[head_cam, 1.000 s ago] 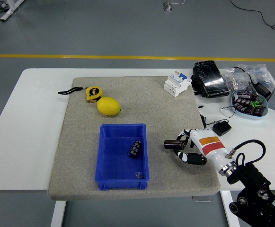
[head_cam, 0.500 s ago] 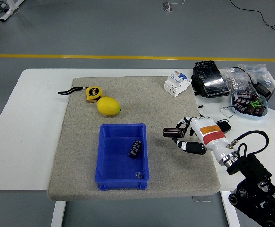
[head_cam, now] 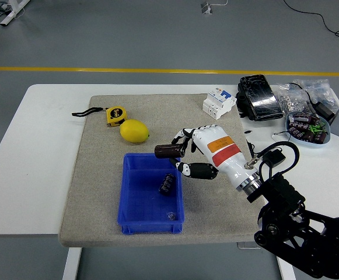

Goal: Pick up the battery,place it into the box

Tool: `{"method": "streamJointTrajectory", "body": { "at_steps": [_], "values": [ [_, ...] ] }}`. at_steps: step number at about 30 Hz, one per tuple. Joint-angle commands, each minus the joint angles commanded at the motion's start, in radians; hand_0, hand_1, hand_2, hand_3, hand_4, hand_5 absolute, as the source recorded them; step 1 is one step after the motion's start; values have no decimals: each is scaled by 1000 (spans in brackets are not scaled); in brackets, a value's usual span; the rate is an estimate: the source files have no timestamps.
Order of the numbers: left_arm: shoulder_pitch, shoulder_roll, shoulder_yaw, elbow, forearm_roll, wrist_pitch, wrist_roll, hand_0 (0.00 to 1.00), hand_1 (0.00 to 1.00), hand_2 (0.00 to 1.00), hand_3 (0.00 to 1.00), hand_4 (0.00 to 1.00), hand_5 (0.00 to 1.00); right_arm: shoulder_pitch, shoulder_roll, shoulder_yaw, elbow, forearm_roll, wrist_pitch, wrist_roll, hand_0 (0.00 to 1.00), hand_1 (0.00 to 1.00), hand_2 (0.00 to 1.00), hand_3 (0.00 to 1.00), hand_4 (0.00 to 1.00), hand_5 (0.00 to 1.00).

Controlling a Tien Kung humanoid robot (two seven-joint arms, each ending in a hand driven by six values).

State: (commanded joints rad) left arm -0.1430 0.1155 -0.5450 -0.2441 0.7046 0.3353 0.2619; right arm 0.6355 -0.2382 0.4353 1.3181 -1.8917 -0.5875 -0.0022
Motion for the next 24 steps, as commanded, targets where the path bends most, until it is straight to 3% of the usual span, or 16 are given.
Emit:
{"method": "streamJointTrajectory", "body": {
  "at_steps": [14,15,24],
  "values": [
    [-6,3,3,1,-7,2,-2,562,538,587,573,635,574,34,25,-52,-10,-26,101,-28,266,347,455,568,762,308],
    [-6,4,3,1,-7,2,-3,561,536,586,573,637,575,34,25,-50,-12,-23,107,-20,300,390,635,794,998,487],
    [-6,3,3,1,-8,3,-3,559,532,586,573,635,573,35,28,-44,-21,-13,118,5,302,416,671,818,998,533]
  ]
}}
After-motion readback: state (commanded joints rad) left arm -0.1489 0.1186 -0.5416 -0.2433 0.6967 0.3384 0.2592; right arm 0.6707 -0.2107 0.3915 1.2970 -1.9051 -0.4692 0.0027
